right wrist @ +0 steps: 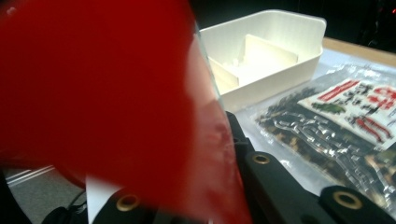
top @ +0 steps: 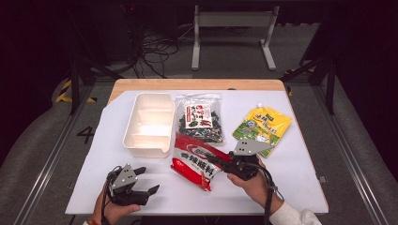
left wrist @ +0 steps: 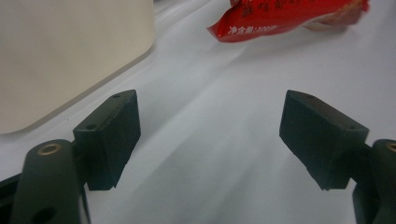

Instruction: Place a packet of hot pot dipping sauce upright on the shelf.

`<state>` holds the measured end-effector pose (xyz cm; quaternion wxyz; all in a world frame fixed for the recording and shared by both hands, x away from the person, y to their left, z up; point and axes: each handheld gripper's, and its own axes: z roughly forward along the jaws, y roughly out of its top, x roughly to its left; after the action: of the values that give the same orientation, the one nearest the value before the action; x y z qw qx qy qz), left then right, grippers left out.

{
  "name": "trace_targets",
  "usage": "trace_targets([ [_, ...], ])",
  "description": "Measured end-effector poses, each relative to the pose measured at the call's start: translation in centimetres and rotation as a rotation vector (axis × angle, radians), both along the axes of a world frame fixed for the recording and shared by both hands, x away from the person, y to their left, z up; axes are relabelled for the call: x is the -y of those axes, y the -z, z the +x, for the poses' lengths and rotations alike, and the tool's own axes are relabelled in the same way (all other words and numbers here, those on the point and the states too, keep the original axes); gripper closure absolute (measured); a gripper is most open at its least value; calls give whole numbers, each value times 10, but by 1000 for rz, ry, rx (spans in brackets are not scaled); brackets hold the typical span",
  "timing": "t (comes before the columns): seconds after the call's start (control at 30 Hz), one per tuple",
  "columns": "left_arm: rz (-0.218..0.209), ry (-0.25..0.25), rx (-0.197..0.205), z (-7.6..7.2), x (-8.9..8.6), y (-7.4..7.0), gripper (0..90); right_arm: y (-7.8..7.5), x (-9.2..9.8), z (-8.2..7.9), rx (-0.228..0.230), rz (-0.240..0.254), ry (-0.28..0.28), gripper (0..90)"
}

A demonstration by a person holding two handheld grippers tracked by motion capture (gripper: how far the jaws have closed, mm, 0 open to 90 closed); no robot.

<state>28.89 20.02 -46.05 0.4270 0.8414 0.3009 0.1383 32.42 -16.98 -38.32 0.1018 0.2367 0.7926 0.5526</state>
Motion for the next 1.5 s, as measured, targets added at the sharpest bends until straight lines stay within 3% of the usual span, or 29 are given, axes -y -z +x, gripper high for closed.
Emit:
trace_targets([
  [0.17, -2, -14, -5, 1, -2, 0, 212, -13, 1, 7, 43, -4, 15, 897],
  [0.4, -19, -16, 7, -2, -5, -1, 208, -42, 7, 28, 103, 50, 58, 897],
  [0.5, -22, -18, 10, -3, -5, -2, 209, -58, 1, 41, 143, 73, 68, 897],
  [0.67, -28, -24, 15, -7, -7, -2, 208, -79, -9, 73, 157, 124, 98, 896],
  [0.8, -32, -35, 33, -11, -11, -1, 201, -90, -23, 98, 178, 131, 117, 897],
  [1.03, -47, -66, 72, -25, -22, -4, 203, -90, -52, 141, 159, 152, 125, 896],
  [1.27, -45, -91, 63, -37, -31, -1, 217, -83, -72, 167, 142, 201, 101, 896],
  [1.5, -53, -123, 57, -47, -41, 1, 216, -71, -92, 188, 119, 204, 85, 896],
])
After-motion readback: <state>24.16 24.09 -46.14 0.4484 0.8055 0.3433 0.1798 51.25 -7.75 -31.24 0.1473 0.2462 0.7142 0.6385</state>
